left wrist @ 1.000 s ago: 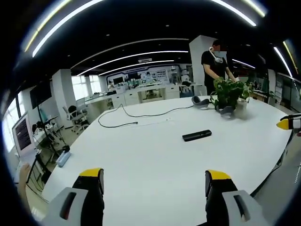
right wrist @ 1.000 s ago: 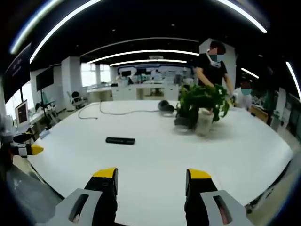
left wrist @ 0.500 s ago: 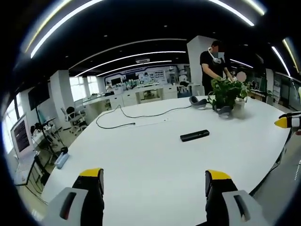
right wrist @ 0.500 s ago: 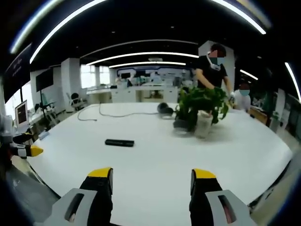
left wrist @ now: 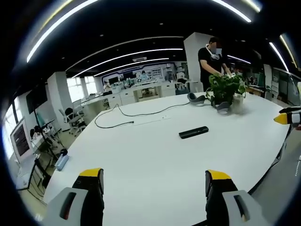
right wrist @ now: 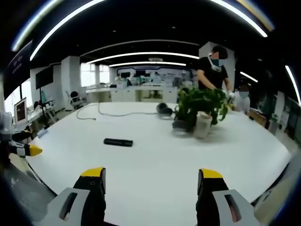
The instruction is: Press the specified remote control buttons in sequence, fully releasing each button before pressing the next.
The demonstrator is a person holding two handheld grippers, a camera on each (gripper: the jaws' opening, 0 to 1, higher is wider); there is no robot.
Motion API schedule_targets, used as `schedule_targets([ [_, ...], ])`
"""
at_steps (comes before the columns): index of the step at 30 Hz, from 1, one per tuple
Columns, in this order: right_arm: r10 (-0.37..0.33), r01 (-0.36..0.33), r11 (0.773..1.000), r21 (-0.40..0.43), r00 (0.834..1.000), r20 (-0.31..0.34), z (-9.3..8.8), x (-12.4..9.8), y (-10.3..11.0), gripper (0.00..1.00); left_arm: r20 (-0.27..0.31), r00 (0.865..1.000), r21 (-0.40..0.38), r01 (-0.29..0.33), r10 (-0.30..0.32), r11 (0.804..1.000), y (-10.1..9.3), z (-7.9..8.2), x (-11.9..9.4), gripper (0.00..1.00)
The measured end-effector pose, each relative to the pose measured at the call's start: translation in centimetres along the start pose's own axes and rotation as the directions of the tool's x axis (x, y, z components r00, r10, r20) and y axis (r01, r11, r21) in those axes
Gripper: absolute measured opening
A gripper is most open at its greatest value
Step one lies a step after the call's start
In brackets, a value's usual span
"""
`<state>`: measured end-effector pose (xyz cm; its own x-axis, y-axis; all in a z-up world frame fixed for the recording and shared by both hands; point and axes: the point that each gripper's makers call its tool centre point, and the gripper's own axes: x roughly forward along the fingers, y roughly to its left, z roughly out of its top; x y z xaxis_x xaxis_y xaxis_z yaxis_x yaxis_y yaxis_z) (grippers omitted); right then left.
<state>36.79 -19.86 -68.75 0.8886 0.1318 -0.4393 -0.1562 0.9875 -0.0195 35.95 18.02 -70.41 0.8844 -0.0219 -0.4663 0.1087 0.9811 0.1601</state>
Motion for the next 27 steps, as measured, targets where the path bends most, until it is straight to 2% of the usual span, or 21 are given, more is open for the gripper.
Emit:
schedule_targets([
  [2, 0.013, -0.013, 1.000, 0.004, 1.000, 0.004, 0.1, 0.0, 0.2, 0.81, -0.002, 1.000, -0.003, 0.005, -0.005, 1.000, -0.1, 0.0, 0.0, 0.93],
  [3, 0.036, -0.036, 0.999, 0.022, 0.999, 0.034, 0.6, 0.0, 0.6, 0.83, -0.002, 1.000, 0.001, 0.010, -0.010, 1.000, -0.2, 0.1, 0.0, 0.94],
  [4, 0.028, -0.029, 0.999, 0.026, 0.998, 0.049, 0.8, -0.2, 0.4, 0.84, -0.003, 1.000, 0.009, 0.010, -0.010, 1.000, -0.2, 0.2, 0.1, 0.94],
  [6, 0.022, -0.022, 1.000, 0.016, 0.999, 0.025, 0.5, -0.2, 0.3, 0.83, -0.010, 1.000, 0.026, 0.010, -0.009, 1.000, -0.1, 0.3, 0.4, 0.94],
  [14, 0.038, -0.039, 0.999, 0.033, 0.999, 0.021, 0.4, 0.0, 0.6, 0.80, -0.021, 0.999, 0.043, 0.038, -0.037, 0.998, 0.4, 1.0, 1.6, 0.93],
  [21, 0.048, -0.048, 0.998, 0.031, 0.999, 0.006, 0.1, 0.0, 0.6, 0.72, -0.003, 0.993, 0.024, 0.121, -0.121, 0.992, -0.5, 3.3, 4.0, 0.89],
  [24, 0.055, -0.055, 0.998, 0.042, 0.998, -0.006, -0.1, 0.0, 0.6, 0.67, 0.016, 0.983, 0.010, 0.182, -0.182, 0.983, -1.3, 4.6, 5.2, 0.85],
  [27, 0.052, -0.052, 0.998, 0.047, 0.999, -0.004, -0.1, 0.0, 0.5, 0.62, 0.024, 0.975, 0.017, 0.221, -0.221, 0.975, -1.9, 5.6, 6.4, 0.84],
])
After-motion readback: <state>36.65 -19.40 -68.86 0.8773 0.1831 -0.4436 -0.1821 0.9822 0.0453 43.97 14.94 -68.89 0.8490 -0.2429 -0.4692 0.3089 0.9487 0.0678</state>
